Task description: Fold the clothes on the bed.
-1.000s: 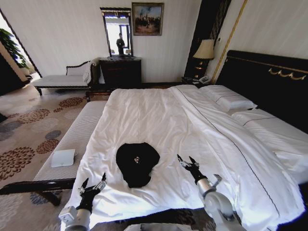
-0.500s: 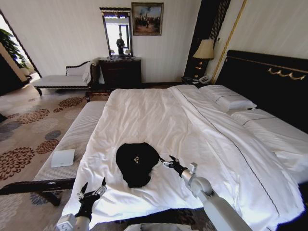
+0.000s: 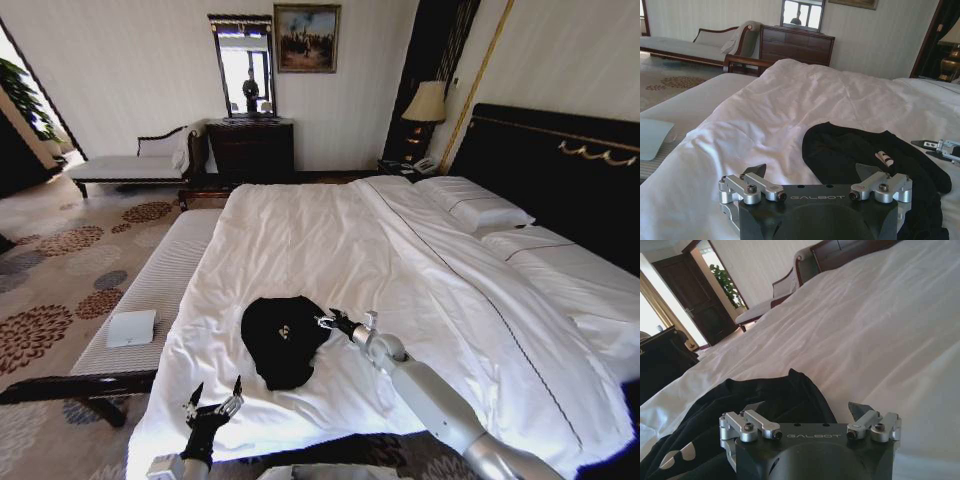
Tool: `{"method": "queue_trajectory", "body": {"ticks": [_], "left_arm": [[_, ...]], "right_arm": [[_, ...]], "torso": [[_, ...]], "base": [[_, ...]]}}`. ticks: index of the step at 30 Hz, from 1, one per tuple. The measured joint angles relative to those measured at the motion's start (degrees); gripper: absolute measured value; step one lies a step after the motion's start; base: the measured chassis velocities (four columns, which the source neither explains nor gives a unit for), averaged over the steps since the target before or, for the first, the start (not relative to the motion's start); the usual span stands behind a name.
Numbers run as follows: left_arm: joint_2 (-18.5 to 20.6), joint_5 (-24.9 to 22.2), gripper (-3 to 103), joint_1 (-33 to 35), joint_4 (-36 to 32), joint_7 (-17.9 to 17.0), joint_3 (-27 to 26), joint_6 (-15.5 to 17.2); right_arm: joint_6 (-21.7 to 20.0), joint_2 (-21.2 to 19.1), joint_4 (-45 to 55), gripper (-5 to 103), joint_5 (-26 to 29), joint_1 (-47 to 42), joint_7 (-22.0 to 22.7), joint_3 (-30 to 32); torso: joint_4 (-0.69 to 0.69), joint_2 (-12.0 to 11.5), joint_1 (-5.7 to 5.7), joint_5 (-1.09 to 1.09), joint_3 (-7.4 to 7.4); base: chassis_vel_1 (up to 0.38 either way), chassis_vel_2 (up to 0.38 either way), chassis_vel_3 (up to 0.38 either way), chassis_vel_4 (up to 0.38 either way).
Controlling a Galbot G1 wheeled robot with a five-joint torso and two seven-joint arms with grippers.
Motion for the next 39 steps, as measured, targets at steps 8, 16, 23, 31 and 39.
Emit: {"method": "queue_trajectory", "body": {"ticks": [8,16,23,31,39], "left_arm": [[-0.27,-1.0,100,-0.03,-0.68,-0.23,-1.51,0.32],[-0.45,-1.62,100,-0.46,-0.76,-0.6,-2.89,0.23],[3.51,-7.76,100,-7.42,2.77,-1.63,-4.68,6.43],[13.78,-26.4,100,-16.45,6.49,-5.22,-4.78,12.12],[23.67,-38.47,100,-30.02,14.08,-6.94,-0.43,13.63]], "right_arm": [[-1.16,1.28,-5.39,68,3.57,1.79,0.13,-0.59],[-1.15,1.99,-7.04,35,4.15,3.18,0.0,-1.93],[-1.18,2.12,-6.24,14,4.74,3.04,0.5,-1.95],[-1.21,2.04,-4.92,1,4.31,2.6,1.45,-1.51],[-1.15,2.17,-4.17,1,3.2,1.09,2.1,-0.55]], "torso": [[-0.01,0.0,0.0,0.01,0.0],[0.0,0.0,0.0,0.01,0.0],[0.0,0.0,0.0,0.0,0.0],[0.0,0.01,0.0,0.01,0.0],[-0.01,0.0,0.0,0.01,0.0]], "base": [[0.0,0.0,0.0,0.0],[0.0,0.0,0.0,0.0],[0.0,0.0,0.0,0.0],[0.0,0.0,0.0,0.0],[0.0,0.0,0.0,0.0]]}}
